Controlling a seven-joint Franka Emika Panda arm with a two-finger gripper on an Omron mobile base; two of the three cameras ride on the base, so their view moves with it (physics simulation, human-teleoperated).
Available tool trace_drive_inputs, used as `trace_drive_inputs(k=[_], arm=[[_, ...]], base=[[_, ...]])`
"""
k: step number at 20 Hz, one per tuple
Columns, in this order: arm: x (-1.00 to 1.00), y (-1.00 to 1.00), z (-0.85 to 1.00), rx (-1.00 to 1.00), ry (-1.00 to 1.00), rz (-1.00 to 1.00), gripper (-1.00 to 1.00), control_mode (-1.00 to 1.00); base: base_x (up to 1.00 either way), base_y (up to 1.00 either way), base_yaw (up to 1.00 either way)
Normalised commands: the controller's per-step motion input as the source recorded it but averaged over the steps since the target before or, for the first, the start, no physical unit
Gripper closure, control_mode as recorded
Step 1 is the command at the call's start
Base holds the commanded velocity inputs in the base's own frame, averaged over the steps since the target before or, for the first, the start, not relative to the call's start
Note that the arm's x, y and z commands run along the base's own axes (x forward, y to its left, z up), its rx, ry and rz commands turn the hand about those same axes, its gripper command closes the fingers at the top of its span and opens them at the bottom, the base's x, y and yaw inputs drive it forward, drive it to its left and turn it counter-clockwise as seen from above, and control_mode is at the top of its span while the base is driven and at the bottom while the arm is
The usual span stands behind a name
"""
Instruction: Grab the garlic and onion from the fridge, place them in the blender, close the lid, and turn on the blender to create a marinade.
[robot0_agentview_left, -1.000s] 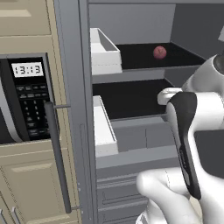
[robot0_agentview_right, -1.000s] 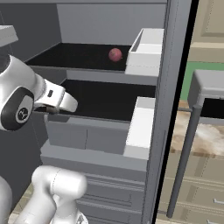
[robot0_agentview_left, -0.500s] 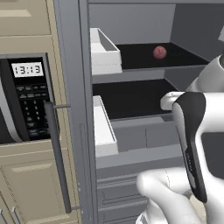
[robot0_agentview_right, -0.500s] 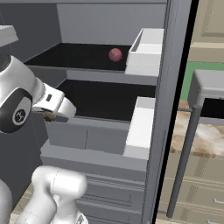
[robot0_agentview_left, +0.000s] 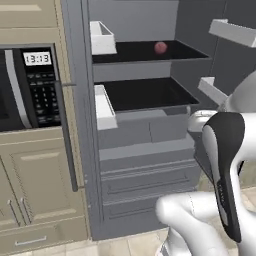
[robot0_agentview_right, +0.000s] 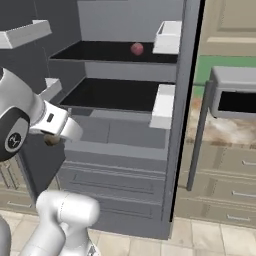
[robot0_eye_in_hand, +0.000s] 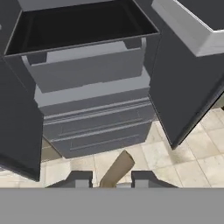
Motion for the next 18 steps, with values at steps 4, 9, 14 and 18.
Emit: trace_drive_inputs(k=[4,9,14,18], arm=[[0.0,0.0,0.0,0.0,0.0,0.0,1.0,1.0],[0.0,0.0,0.0,0.0,0.0,0.0,1.0,1.0],[0.0,0.0,0.0,0.0,0.0,0.0,1.0,1.0],[0.0,0.0,0.0,0.0,0.0,0.0,1.0,1.0]], base=[[-0.82,-0.1,-0.44],[-0.56,-0.13,-0.61],[-0.25,-0.11,-0.7],[0.04,-0.44,-0.73]])
